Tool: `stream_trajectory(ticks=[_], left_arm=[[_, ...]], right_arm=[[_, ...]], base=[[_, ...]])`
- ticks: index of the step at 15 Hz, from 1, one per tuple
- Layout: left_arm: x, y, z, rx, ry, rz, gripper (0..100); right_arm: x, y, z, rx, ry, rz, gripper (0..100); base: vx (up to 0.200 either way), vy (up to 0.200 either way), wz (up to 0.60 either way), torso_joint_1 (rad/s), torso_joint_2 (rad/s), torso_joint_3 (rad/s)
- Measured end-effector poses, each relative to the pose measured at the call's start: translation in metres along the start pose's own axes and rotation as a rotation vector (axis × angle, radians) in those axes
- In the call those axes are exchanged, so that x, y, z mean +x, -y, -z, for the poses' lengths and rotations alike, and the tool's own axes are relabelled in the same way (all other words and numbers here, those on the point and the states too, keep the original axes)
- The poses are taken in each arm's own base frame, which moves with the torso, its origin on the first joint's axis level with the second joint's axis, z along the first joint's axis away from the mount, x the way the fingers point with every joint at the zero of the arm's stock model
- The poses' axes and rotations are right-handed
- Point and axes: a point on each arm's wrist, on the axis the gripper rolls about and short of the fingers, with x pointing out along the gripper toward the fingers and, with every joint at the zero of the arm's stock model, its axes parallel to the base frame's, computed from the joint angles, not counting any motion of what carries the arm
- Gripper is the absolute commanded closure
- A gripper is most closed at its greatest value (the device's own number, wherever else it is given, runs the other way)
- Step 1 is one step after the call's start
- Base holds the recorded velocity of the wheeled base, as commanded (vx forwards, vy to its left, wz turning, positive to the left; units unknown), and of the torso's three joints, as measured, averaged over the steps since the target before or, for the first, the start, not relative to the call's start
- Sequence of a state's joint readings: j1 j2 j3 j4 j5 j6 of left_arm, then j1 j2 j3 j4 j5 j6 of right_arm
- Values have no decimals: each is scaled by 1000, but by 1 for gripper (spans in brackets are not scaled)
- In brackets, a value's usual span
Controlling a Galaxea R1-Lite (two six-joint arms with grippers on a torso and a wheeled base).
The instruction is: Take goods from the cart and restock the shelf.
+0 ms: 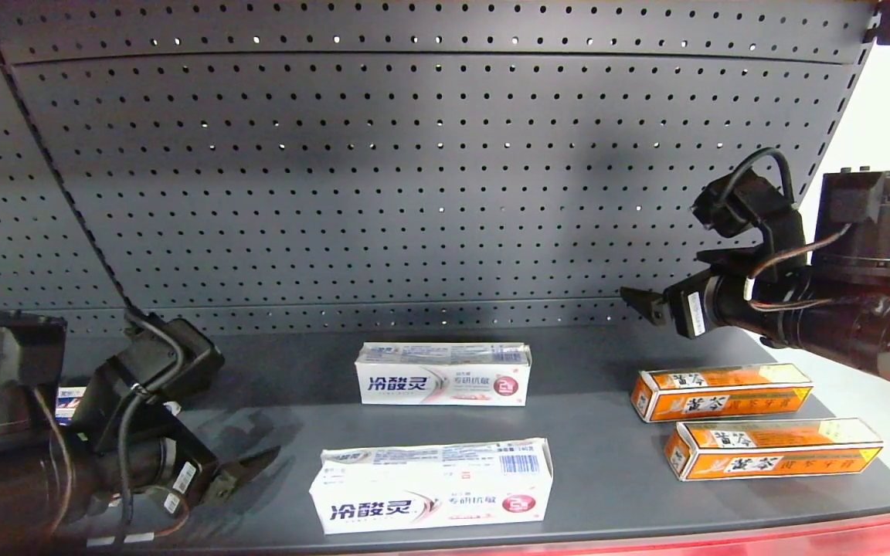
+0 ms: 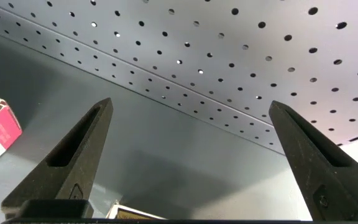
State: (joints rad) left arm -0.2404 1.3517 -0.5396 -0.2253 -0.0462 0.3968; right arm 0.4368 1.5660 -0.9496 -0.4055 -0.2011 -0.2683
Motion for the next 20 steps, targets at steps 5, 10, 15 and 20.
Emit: stream_trajectory(ticks=[5, 10, 15, 20], left_arm=[[8, 12, -7, 39, 2, 62, 0], [8, 28, -16, 86, 34, 127, 0], [12, 36, -23, 107, 49, 160, 0], [14, 44, -25, 128, 50, 190, 0]], right_arm=[[1, 1, 0, 1, -2, 4, 0], [4, 1, 3, -1, -12, 5, 0], [5, 1, 4, -2, -15, 5, 0], [5, 1, 4, -1, -17, 6, 0]], base=[[0, 0, 0, 0, 0, 0], [0, 0, 0, 0, 0, 0], [0, 0, 0, 0, 0, 0], [0, 0, 0, 0, 0, 0]])
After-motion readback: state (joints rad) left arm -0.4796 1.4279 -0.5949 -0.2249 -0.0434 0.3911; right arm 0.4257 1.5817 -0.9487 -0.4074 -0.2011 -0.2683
